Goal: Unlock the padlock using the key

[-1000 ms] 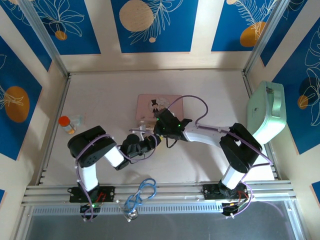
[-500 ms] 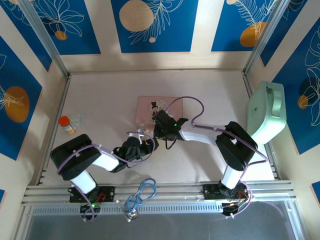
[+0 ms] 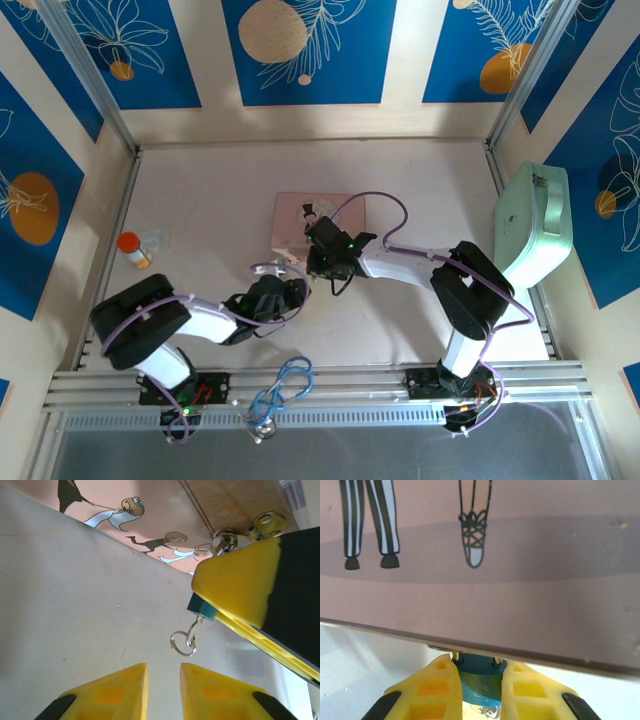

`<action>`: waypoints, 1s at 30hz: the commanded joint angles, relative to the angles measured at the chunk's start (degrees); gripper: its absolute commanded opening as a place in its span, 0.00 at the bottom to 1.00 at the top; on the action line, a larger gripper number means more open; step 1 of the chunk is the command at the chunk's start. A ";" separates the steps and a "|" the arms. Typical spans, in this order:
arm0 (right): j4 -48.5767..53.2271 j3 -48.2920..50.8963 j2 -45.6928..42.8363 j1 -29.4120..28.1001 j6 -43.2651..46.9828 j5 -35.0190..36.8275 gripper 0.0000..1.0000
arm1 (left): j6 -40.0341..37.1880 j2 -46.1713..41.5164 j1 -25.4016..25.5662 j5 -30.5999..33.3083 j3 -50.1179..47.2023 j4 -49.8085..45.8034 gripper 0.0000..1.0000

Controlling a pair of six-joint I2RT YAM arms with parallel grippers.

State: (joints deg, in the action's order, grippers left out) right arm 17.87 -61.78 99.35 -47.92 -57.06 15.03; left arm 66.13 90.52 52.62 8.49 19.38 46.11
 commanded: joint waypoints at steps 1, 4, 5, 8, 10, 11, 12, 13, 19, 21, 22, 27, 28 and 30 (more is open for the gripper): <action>2.44 -0.54 1.38 -0.24 -0.51 -4.13 0.07 | 1.11 4.81 -0.85 -2.32 -1.17 12.53 0.24; 2.10 -0.12 1.27 -0.16 -0.91 -4.73 0.07 | 2.55 9.36 -1.99 -5.07 -1.02 20.34 0.25; 1.92 0.05 1.20 -0.07 -1.09 -4.98 0.07 | 2.85 10.62 -2.24 -5.55 -0.94 22.14 0.26; 1.64 0.34 1.12 0.11 -1.42 -5.58 0.07 | 2.79 12.80 -2.65 -6.41 -1.02 26.37 0.29; 1.56 0.51 1.11 0.36 -1.63 -5.96 0.07 | 2.52 13.10 -2.87 -6.64 -0.92 26.75 0.29; 1.47 0.52 1.18 0.44 -1.68 -6.13 0.07 | 2.52 12.95 -3.04 -6.56 -0.92 26.27 0.29; 1.55 0.52 1.20 0.53 -1.74 -6.23 0.07 | 2.44 12.85 -3.20 -6.27 -1.07 26.07 0.29; 1.71 0.43 1.28 0.59 -1.83 -6.39 0.07 | 2.34 12.61 -3.44 -5.98 -1.37 25.90 0.27; 2.32 -0.16 1.77 0.86 -2.01 -7.16 0.07 | 2.96 12.41 -5.10 -4.98 -2.85 25.79 0.21; 2.34 -0.27 1.98 0.90 -2.01 -7.37 0.07 | 2.87 13.53 -5.23 -6.02 -2.29 27.02 0.21; 2.35 -0.34 2.05 0.89 -2.02 -7.54 0.07 | 2.87 13.94 -5.22 -6.28 -2.07 27.44 0.21; 2.00 -0.27 1.91 0.90 -2.09 -8.04 0.07 | 2.44 14.65 -5.90 -7.02 -1.39 27.98 0.20; 1.86 -0.31 1.97 0.90 -2.18 -8.16 0.07 | 2.26 14.84 -6.01 -7.32 -1.04 27.98 0.19; 1.82 -0.35 1.99 0.90 -2.18 -8.52 0.07 | 2.16 15.27 -6.19 -7.51 -0.66 28.28 0.17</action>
State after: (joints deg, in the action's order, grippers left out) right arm 17.43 -61.82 99.63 -46.65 -58.59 11.05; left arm 68.71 104.38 47.55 1.28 17.63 72.64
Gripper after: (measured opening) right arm 0.162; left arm 0.177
